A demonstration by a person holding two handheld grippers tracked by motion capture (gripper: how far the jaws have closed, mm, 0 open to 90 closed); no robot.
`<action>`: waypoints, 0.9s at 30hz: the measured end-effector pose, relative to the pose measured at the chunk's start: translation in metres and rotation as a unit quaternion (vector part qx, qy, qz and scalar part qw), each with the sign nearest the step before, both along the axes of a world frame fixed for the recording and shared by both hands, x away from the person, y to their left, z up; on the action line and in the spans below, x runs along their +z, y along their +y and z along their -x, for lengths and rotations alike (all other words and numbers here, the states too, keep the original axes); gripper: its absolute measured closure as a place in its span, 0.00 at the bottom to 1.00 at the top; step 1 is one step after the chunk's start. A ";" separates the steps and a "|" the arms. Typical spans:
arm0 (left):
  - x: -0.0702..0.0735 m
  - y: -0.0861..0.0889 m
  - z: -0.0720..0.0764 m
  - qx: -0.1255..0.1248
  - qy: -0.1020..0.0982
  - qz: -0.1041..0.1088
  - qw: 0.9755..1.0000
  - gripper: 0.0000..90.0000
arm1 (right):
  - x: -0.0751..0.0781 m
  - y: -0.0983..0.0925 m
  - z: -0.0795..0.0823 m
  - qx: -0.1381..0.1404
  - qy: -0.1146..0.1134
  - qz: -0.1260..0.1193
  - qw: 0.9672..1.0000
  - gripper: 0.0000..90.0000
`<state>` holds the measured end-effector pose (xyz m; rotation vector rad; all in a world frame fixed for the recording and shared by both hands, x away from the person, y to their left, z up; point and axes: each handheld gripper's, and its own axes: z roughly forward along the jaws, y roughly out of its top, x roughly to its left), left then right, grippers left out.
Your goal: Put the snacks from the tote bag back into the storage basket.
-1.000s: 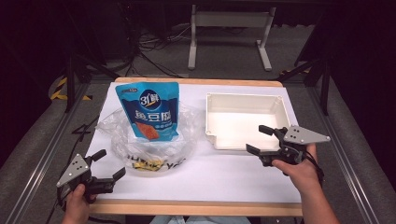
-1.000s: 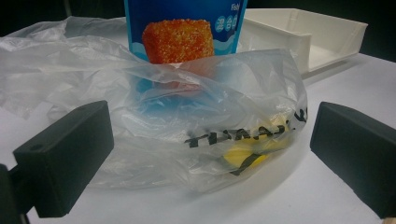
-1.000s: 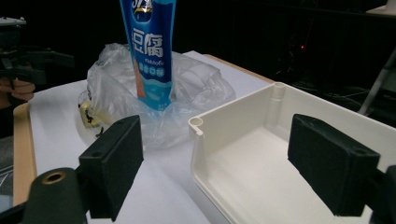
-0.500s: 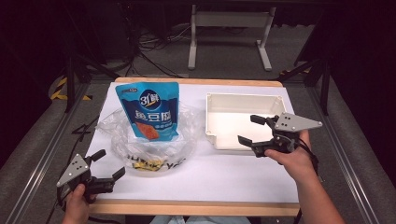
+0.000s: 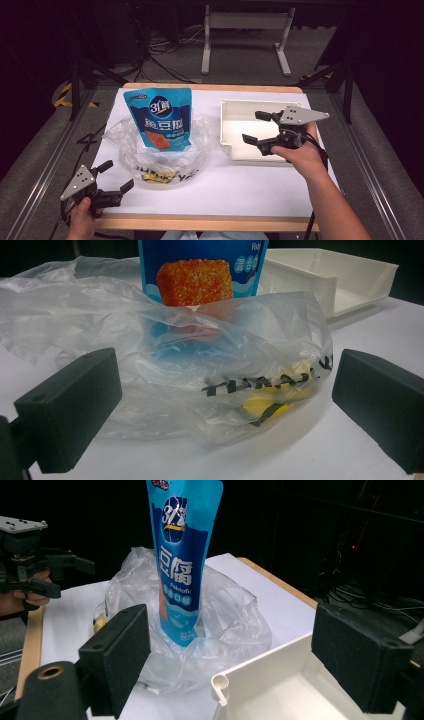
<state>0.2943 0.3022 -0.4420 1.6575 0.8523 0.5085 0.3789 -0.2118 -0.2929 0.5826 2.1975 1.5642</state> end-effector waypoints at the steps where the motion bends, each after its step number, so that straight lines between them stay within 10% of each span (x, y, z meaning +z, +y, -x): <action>1: 0.000 0.000 0.000 0.000 0.000 0.000 1.000 0.00 | 0.001 0.002 -0.002 0.002 -0.001 0.001 1.000 0.19; 27: 0.000 0.000 -0.001 -0.005 0.002 0.003 1.000 0.00 | 0.010 0.074 -0.044 0.059 0.007 0.014 0.998 0.13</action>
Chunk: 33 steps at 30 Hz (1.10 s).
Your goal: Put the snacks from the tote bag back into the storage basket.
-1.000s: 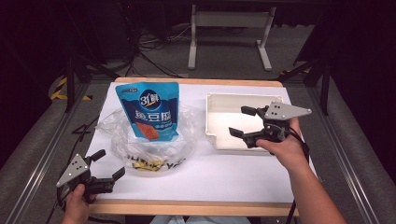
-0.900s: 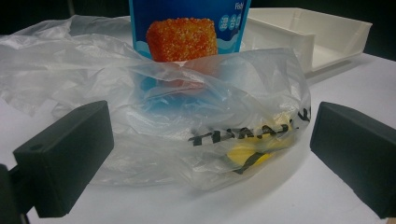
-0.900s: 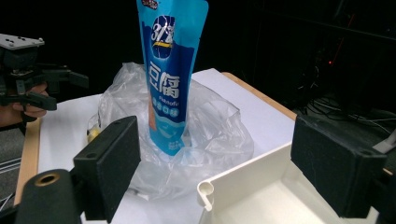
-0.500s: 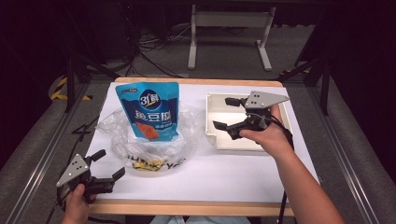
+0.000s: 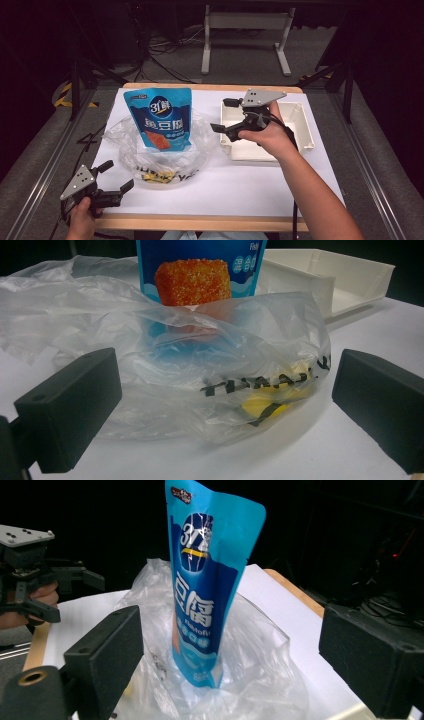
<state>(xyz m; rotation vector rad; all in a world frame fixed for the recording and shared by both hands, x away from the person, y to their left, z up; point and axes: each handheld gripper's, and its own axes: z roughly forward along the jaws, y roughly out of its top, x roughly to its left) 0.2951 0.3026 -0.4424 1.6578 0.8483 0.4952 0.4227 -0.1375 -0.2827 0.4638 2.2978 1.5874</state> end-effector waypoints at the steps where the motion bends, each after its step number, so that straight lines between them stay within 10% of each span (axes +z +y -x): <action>1: 0.000 0.000 0.000 -0.001 -0.001 0.002 1.000 0.00 | 0.001 0.004 -0.002 0.005 0.002 -0.001 1.000 0.13; 17: 0.001 0.001 0.000 -0.004 0.001 0.002 1.000 0.00 | -0.001 0.049 -0.027 0.029 -0.002 0.004 1.000 0.11; 33: 0.001 0.001 0.000 -0.006 -0.003 0.006 1.000 0.00 | -0.044 0.082 -0.055 0.048 0.005 -0.002 0.999 0.08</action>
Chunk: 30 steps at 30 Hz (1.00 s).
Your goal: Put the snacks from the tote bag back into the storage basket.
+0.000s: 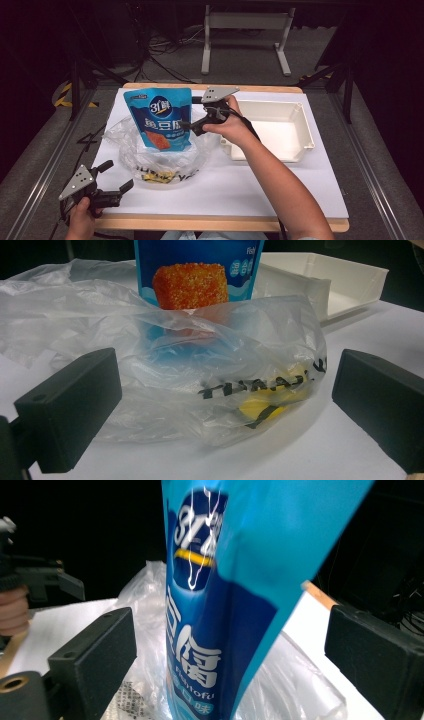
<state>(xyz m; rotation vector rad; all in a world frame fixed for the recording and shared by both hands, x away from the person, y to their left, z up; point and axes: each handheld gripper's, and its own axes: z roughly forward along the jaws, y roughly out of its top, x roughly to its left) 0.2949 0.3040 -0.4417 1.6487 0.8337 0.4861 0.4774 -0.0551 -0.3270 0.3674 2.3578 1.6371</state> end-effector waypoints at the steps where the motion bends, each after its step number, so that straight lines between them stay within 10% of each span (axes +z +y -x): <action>1: 0.000 0.000 0.000 0.000 0.000 0.000 1.000 0.00 | -0.004 0.003 -0.001 0.001 0.002 0.001 1.000 0.08; 30: 0.001 0.001 0.000 0.000 0.002 0.001 1.000 0.00 | -0.057 0.047 -0.009 0.015 -0.009 0.060 0.998 0.09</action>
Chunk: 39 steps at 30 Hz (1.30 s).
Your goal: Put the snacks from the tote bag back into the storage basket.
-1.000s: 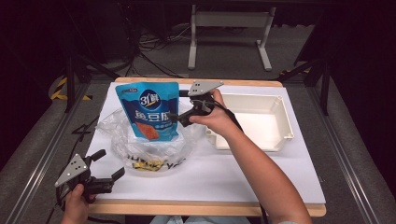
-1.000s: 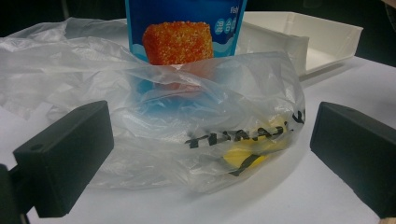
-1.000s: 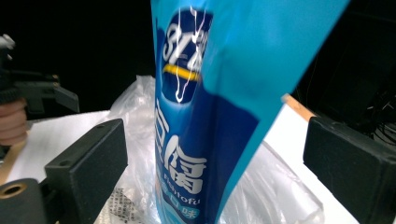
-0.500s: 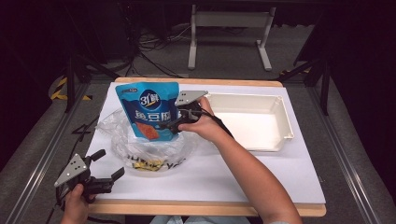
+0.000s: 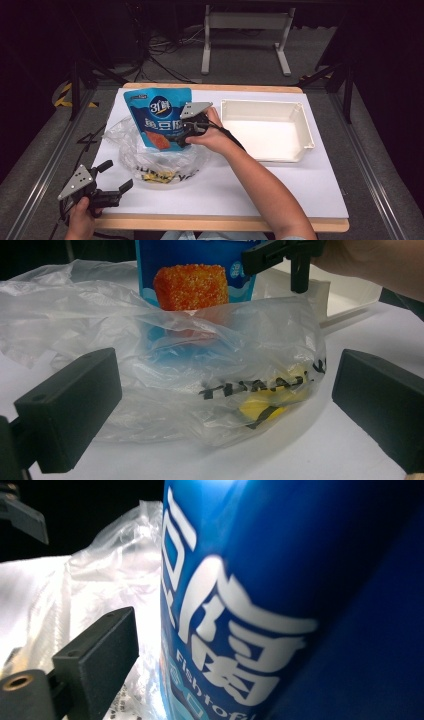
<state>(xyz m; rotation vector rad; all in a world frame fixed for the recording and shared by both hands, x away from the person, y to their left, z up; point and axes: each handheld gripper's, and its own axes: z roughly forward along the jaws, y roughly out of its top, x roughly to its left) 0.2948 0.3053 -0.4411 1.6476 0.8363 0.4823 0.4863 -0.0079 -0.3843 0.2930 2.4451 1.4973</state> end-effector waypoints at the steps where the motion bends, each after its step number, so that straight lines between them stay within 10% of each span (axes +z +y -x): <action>1: 0.000 0.000 0.000 0.000 -0.001 0.001 1.000 0.00 | -0.001 0.001 0.000 0.000 -0.003 0.003 1.000 0.09; 18: 0.000 0.001 0.000 0.003 0.001 0.002 1.000 0.00 | -0.011 0.006 -0.003 -0.009 -0.010 0.017 1.000 0.11; 25: 0.000 0.002 0.000 0.002 0.003 0.004 1.000 0.00 | -0.010 0.009 -0.002 0.021 0.003 0.040 0.999 0.45; 39: -0.001 0.002 -0.001 0.006 0.005 0.007 1.000 0.00 | -0.009 0.007 -0.003 0.018 0.010 0.048 0.999 0.55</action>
